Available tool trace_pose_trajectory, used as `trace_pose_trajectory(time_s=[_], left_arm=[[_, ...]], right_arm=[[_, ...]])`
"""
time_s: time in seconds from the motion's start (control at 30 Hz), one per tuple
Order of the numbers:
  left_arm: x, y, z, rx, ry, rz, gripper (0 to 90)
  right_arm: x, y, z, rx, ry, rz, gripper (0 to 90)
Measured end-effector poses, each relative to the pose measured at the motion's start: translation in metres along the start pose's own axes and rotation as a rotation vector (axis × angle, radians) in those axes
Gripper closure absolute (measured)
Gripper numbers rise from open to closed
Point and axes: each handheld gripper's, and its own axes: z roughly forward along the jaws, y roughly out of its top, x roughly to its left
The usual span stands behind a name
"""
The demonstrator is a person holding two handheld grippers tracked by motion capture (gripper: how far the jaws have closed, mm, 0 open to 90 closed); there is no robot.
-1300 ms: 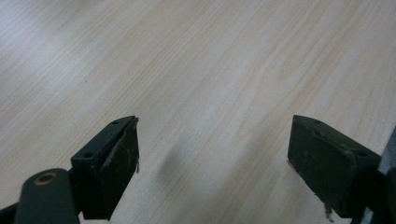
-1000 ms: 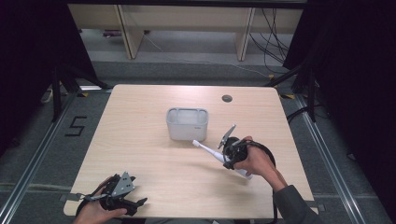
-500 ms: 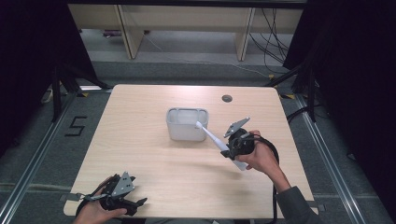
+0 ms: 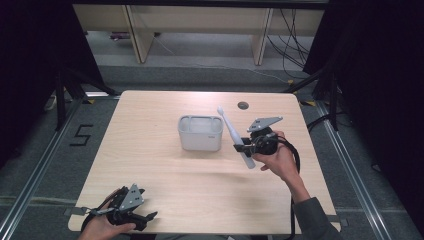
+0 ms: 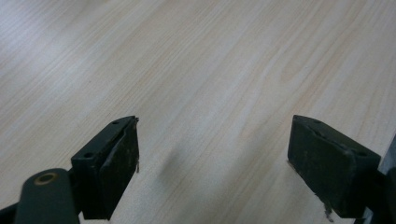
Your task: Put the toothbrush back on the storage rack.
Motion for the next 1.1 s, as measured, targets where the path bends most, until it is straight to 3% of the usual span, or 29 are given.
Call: trace_pose_trajectory(time_s=[0.33, 0.37, 0.4, 0.47, 0.5, 0.53, 0.7, 0.83, 0.87, 0.9, 0.97, 1.03, 1.1], left_arm=[[0.001, 0.0, -0.001, 0.004, -0.005, 0.008, 16.3], [0.001, 0.0, 0.0, -0.005, -0.003, -0.001, 16.3], [0.001, 0.0, 0.0, -0.005, -0.003, -0.001, 16.3], [0.0, 0.0, 0.0, -0.007, -0.002, -0.002, 16.3], [0.001, 0.0, -0.001, 0.001, -0.005, 0.006, 16.3], [0.001, 0.0, -0.001, 0.002, -0.004, 0.006, 16.3], [0.001, 0.0, -0.001, 0.007, -0.004, 0.011, 16.3], [0.0, 0.0, 0.0, -0.002, -0.005, -0.004, 16.3], [0.001, 0.0, -0.001, 0.008, -0.006, 0.012, 16.3], [0.0, 0.0, 0.0, 0.001, -0.005, 0.003, 16.3], [-0.001, 0.0, 0.0, -0.007, -0.008, -0.014, 16.3], [0.001, 0.0, 0.0, 0.002, -0.009, 0.008, 16.3], [0.001, 0.0, 0.0, -0.001, -0.01, 0.006, 16.3]], right_arm=[[-0.011, 0.01, 0.0, -0.132, -0.034, 0.025, 66.8], [-0.01, 0.011, 0.0, -0.133, -0.031, 0.054, 66.8], [-0.012, 0.012, 0.001, -0.155, -0.041, 0.035, 66.9], [-0.01, 0.013, 0.001, -0.152, -0.029, 0.062, 66.8], [-0.011, 0.016, 0.0, -0.167, -0.045, 0.077, 66.8], [-0.013, 0.017, 0.0, -0.182, -0.049, 0.055, 66.8], [-0.016, 0.024, 0.002, -0.229, -0.055, 0.074, 66.8], [-0.016, 0.028, 0.002, -0.233, -0.045, 0.096, 66.8], [-0.018, 0.03, 0.003, -0.243, -0.058, 0.081, 66.8], [-0.017, 0.031, 0.003, -0.244, -0.05, 0.106, 66.8], [-0.019, 0.034, 0.004, -0.267, -0.06, 0.105, 66.8], [-0.02, 0.036, 0.005, -0.281, -0.065, 0.097, 66.8], [-0.021, 0.039, 0.005, -0.291, -0.054, 0.106, 66.8]])
